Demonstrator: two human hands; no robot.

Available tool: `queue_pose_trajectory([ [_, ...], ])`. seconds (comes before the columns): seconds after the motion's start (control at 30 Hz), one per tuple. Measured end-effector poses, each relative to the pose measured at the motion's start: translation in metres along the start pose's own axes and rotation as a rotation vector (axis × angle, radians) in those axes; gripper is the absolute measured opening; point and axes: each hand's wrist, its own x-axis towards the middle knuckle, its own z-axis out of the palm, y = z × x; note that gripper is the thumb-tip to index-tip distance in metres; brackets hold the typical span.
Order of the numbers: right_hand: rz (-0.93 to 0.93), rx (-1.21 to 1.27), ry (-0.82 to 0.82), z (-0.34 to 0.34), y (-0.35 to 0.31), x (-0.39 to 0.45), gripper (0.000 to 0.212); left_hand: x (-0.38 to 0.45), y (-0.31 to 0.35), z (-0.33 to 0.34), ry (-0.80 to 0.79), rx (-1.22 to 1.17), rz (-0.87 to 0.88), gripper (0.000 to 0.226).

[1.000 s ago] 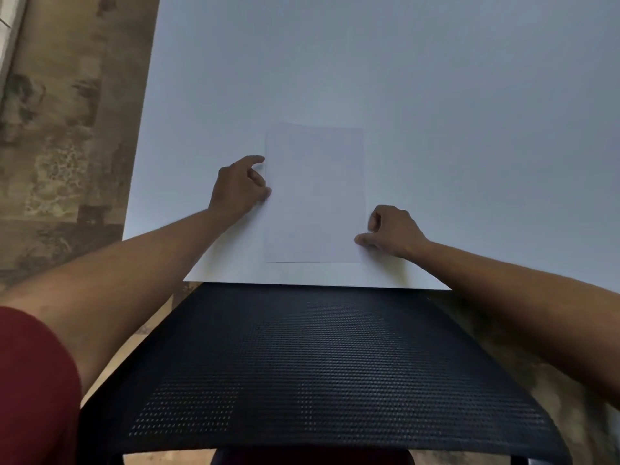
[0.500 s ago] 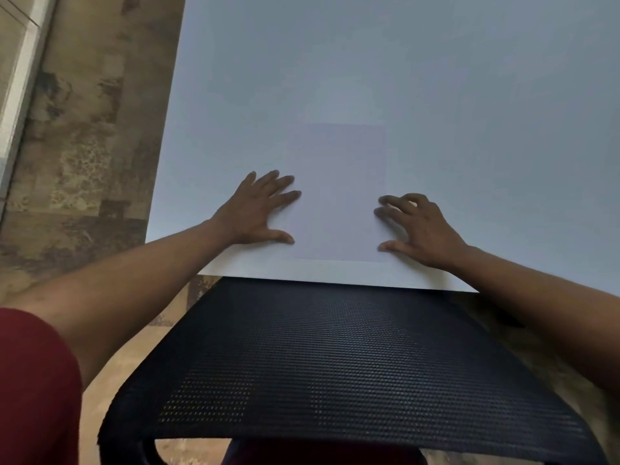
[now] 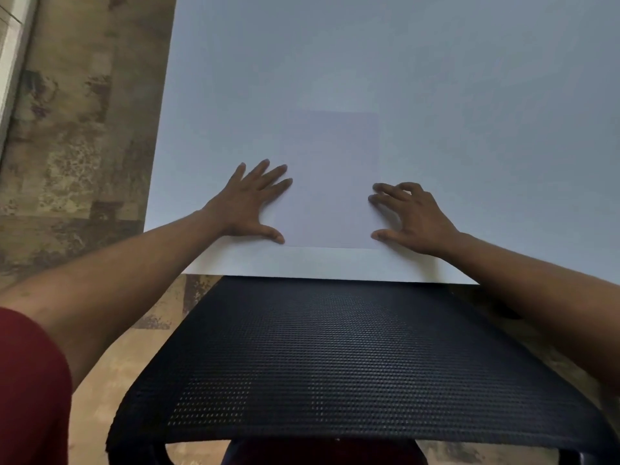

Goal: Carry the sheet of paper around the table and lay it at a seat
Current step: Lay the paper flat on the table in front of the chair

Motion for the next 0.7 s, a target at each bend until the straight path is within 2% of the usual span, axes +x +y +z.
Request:
queue_pose_trajectory([
  [0.57, 0.021, -0.031, -0.042, -0.002, 0.004, 0.000, 0.089, 0.009, -0.002, 0.002, -0.001, 0.029, -0.032, 0.135],
  [0.7, 0.026, -0.052, -0.053, -0.005, 0.001, 0.001, 0.079, 0.010, -0.003, 0.001, 0.019, 0.040, -0.041, 0.136],
])
